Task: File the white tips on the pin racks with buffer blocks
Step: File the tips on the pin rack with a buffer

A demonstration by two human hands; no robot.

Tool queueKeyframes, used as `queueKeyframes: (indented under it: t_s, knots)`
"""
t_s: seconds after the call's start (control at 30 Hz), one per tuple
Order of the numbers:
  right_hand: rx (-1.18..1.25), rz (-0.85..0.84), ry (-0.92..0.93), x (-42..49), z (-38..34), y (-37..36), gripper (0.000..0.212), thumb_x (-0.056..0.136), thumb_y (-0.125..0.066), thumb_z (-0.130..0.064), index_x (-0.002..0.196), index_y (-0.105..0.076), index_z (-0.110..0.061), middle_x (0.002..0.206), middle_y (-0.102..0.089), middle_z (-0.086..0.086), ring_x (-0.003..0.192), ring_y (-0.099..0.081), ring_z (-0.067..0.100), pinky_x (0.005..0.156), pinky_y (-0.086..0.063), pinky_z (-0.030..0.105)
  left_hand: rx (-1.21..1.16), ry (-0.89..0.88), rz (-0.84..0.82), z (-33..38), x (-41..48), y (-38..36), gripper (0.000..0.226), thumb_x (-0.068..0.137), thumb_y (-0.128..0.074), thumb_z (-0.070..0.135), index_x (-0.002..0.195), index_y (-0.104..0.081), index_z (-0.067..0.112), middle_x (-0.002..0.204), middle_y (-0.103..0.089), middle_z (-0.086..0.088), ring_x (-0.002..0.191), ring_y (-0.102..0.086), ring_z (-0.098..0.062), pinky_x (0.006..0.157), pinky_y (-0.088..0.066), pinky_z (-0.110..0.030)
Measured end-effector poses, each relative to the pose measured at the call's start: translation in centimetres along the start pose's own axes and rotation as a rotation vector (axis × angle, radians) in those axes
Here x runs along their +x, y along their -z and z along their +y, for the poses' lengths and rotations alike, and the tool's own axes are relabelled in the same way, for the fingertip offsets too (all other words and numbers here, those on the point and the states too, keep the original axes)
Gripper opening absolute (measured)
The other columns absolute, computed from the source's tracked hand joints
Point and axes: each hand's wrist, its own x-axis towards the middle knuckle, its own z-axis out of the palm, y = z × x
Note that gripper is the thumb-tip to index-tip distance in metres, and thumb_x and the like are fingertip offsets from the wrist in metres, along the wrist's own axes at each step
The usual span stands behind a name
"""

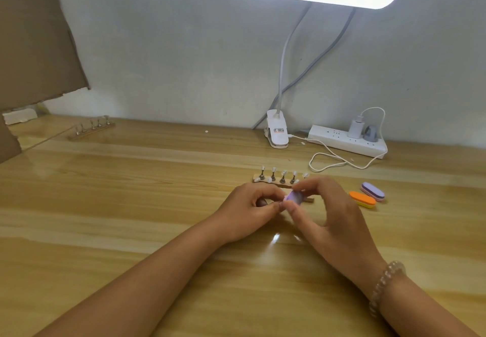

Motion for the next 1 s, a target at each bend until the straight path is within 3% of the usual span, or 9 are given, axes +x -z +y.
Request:
queueKeyframes:
  t_s: [0.07, 0.2, 0.3, 0.37, 0.5, 0.6, 0.67, 0.83, 1.0]
  knots:
    - [-0.004, -0.049, 0.002, 0.0, -0.1, -0.2, 0.027, 0.083, -0.07, -0.03, 0.103, -0.063, -0.013, 0.097, -0.062, -0.005, 0.09, -0.061, 0.008, 0.078, -0.054, 0.034, 0.0, 0.011, -0.001, 0.0, 0.0, 0.0, 0.027, 0.093, -0.065, 0.011, 0.087, -0.069, 0.037, 0.07, -0.062, 0.028, 0.058, -0.048, -0.001, 0.061, -0.039, -0.018]
    - [0.008, 0.001, -0.119, 0.2, 0.8, 0.0, 0.024, 0.084, -0.073, -0.023, 0.103, -0.063, -0.013, 0.095, -0.062, -0.005, 0.092, -0.061, 0.006, 0.083, -0.053, 0.038, -0.004, 0.005, -0.007, 0.2, 0.0, 0.0, 0.028, 0.094, -0.067, 0.015, 0.087, -0.071, 0.043, 0.076, -0.064, 0.03, 0.062, -0.045, -0.01, 0.061, -0.038, -0.025]
    - [0.006, 0.062, -0.053, 0.1, 0.5, 0.1, 0.025, 0.084, -0.073, -0.023, 0.104, -0.063, -0.012, 0.096, -0.062, -0.006, 0.092, -0.061, 0.007, 0.081, -0.054, 0.036, -0.007, -0.008, -0.004, 0.2, 0.0, 0.0, 0.03, 0.093, -0.067, 0.016, 0.084, -0.069, 0.045, 0.071, -0.063, 0.029, 0.059, -0.043, -0.012, 0.058, -0.036, -0.024]
    - [0.001, -0.009, 0.031, -0.1, 0.0, 0.0, 0.026, 0.084, -0.07, -0.031, 0.104, -0.063, -0.014, 0.098, -0.062, -0.006, 0.092, -0.061, 0.007, 0.078, -0.054, 0.033, -0.01, -0.01, -0.004, 0.1, -0.1, 0.0, 0.028, 0.09, -0.066, 0.017, 0.083, -0.068, 0.044, 0.068, -0.061, 0.028, 0.058, -0.042, -0.01, 0.056, -0.035, -0.021]
    - [-0.009, -0.059, -0.034, 0.0, 0.4, -0.2, 0.026, 0.084, -0.067, -0.034, 0.102, -0.064, -0.016, 0.098, -0.062, -0.007, 0.091, -0.062, 0.008, 0.078, -0.055, 0.037, 0.01, 0.007, -0.001, -0.1, -0.1, -0.1, 0.021, 0.089, -0.068, 0.016, 0.086, -0.074, 0.036, 0.074, -0.066, 0.014, 0.058, -0.045, -0.007, 0.058, -0.036, -0.023]
    - [0.012, 0.023, -0.155, 0.3, 1.2, 0.1, 0.022, 0.084, -0.07, -0.029, 0.1, -0.064, -0.017, 0.096, -0.062, -0.006, 0.09, -0.062, 0.007, 0.081, -0.055, 0.04, 0.011, 0.004, -0.004, 0.1, -0.1, 0.0, 0.024, 0.09, -0.071, 0.016, 0.086, -0.073, 0.04, 0.076, -0.065, 0.027, 0.058, -0.045, -0.005, 0.058, -0.037, -0.023]
    - [0.025, 0.067, -0.118, 0.2, 1.0, 0.2, 0.021, 0.084, -0.071, -0.028, 0.1, -0.064, -0.016, 0.095, -0.062, -0.007, 0.089, -0.062, 0.007, 0.079, -0.055, 0.038, 0.004, 0.006, -0.001, 0.3, -0.1, 0.1, 0.025, 0.089, -0.073, 0.018, 0.083, -0.072, 0.042, 0.076, -0.065, 0.029, 0.059, -0.045, -0.008, 0.059, -0.038, -0.025]
    - [-0.049, -0.079, -0.018, -0.2, 0.3, -0.2, 0.027, 0.082, -0.067, -0.039, 0.1, -0.063, -0.019, 0.095, -0.06, -0.01, 0.087, -0.059, 0.007, 0.073, -0.055, 0.036, 0.057, 0.016, 0.001, 0.1, -0.1, 0.0, 0.016, 0.087, -0.075, 0.019, 0.084, -0.075, 0.035, 0.071, -0.059, 0.029, 0.056, -0.043, -0.001, 0.06, -0.037, -0.02]
    - [-0.014, 0.063, -0.152, 0.2, 1.2, 0.2, 0.023, 0.081, -0.073, -0.03, 0.099, -0.064, -0.018, 0.095, -0.062, -0.007, 0.088, -0.061, 0.006, 0.076, -0.054, 0.038, 0.035, 0.016, 0.009, 0.4, -0.1, 0.1, 0.028, 0.084, -0.078, 0.019, 0.08, -0.072, 0.046, 0.076, -0.062, 0.026, 0.055, -0.044, 0.002, 0.061, -0.036, -0.016]
